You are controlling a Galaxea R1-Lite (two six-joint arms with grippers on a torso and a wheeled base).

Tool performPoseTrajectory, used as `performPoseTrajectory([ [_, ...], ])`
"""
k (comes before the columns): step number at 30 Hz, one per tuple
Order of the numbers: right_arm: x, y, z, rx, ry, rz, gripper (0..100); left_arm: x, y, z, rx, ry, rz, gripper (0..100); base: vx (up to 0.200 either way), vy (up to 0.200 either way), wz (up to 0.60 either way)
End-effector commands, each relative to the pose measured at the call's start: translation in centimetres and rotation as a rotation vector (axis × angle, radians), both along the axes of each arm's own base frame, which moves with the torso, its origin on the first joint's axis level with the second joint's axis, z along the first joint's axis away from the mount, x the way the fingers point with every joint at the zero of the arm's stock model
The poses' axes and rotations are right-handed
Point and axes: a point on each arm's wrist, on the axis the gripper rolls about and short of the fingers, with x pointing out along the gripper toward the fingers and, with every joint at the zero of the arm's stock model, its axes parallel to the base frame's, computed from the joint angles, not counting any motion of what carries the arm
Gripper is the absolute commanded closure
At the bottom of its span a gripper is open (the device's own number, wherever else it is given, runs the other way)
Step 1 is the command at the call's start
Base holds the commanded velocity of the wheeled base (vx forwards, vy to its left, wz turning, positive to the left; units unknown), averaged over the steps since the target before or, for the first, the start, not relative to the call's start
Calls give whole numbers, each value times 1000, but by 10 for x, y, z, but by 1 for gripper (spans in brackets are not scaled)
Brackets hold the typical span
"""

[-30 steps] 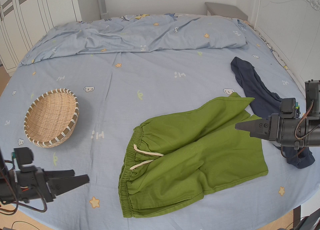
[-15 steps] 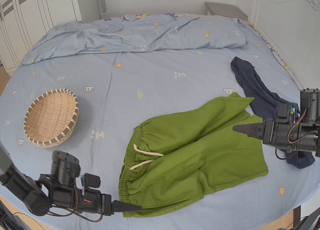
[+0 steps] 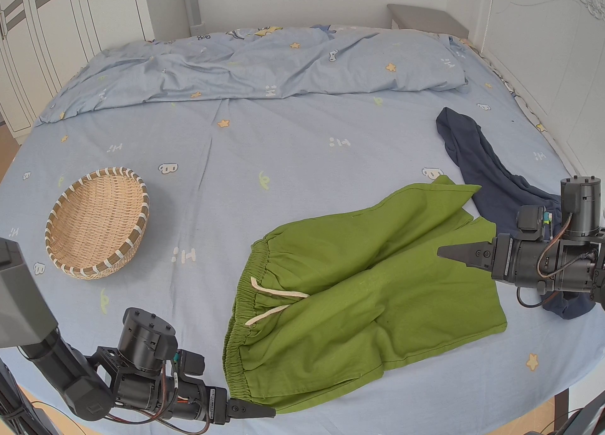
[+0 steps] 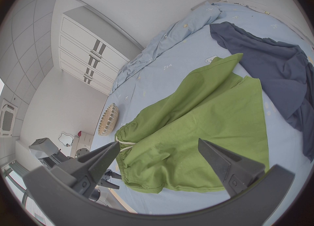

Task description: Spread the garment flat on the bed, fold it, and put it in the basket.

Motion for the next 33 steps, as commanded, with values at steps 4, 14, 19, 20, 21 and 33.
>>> performPoseTrajectory([
  [4, 0, 1, -3, -4, 10, 5, 0, -7, 7, 27, -66, -106, 16, 0, 0, 0, 0],
  [14, -1, 2, -3, -4, 11, 11, 0, 3, 9, 17, -44, -84, 44, 0, 0, 0, 0],
  [19, -1, 2, -3, -4, 11, 11, 0, 3, 10, 16, -38, -78, 47, 0, 0, 0, 0],
  [20, -1, 2, -3, -4, 11, 11, 0, 4, 10, 16, -39, -81, 47, 0, 0, 0, 0],
  [21, -1, 2, -3, -4, 11, 11, 0, 4, 9, 16, -41, -82, 46, 0, 0, 0, 0],
  [33, -1, 2, -3, -4, 11, 8, 0, 19, -2, -9, -54, -99, 40, 0, 0, 0, 0],
])
